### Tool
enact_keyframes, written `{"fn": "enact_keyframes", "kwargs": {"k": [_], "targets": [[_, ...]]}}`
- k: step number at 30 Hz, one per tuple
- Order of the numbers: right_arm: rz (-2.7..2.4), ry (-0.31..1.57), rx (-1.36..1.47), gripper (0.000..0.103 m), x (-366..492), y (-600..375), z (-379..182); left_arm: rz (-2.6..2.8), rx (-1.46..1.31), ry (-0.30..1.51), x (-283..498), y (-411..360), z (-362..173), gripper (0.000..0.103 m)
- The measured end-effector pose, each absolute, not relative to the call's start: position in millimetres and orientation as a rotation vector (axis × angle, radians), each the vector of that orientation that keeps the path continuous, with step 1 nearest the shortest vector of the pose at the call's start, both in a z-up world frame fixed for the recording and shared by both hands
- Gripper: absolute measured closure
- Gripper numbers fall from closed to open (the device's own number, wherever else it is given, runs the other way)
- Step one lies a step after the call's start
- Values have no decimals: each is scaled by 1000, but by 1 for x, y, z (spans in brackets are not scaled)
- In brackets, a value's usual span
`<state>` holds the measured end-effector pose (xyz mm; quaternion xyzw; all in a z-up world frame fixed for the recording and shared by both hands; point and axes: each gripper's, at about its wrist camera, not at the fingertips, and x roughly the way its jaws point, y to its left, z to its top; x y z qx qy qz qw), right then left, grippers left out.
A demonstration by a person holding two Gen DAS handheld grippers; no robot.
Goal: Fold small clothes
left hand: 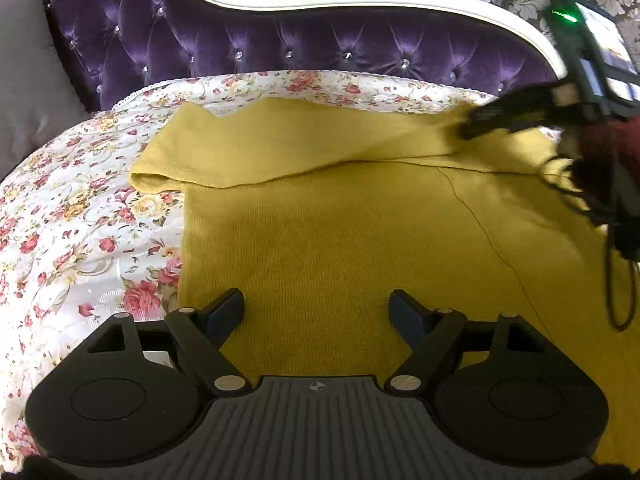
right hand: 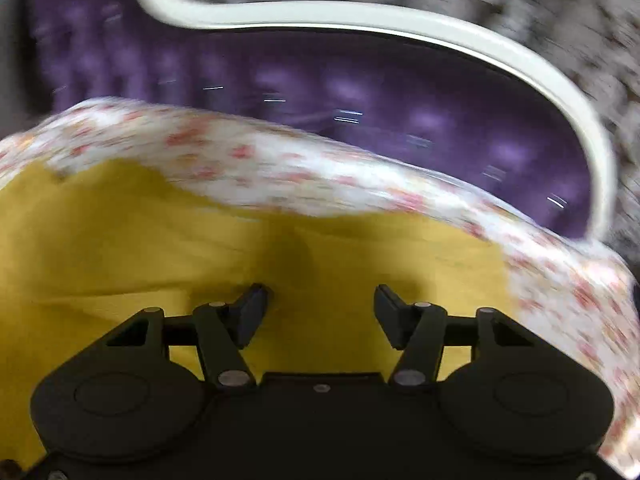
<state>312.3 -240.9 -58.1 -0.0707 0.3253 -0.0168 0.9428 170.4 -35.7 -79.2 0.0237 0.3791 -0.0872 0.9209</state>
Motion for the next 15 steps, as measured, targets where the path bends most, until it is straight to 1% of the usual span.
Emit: {"fn": "enact_keyframes", "kwargs": {"k": [4, 9, 15], "targets": [[-16, 641, -25, 40, 302, -274, -49, -178, 47, 777, 169, -37, -79, 24], [111, 658, 156, 40, 310, -281, -49, -179, 40, 779, 169, -36, -80, 24], [131, 712, 200, 40, 326, -270, -63, -178, 40, 779, 170, -36, -79, 23]]}}
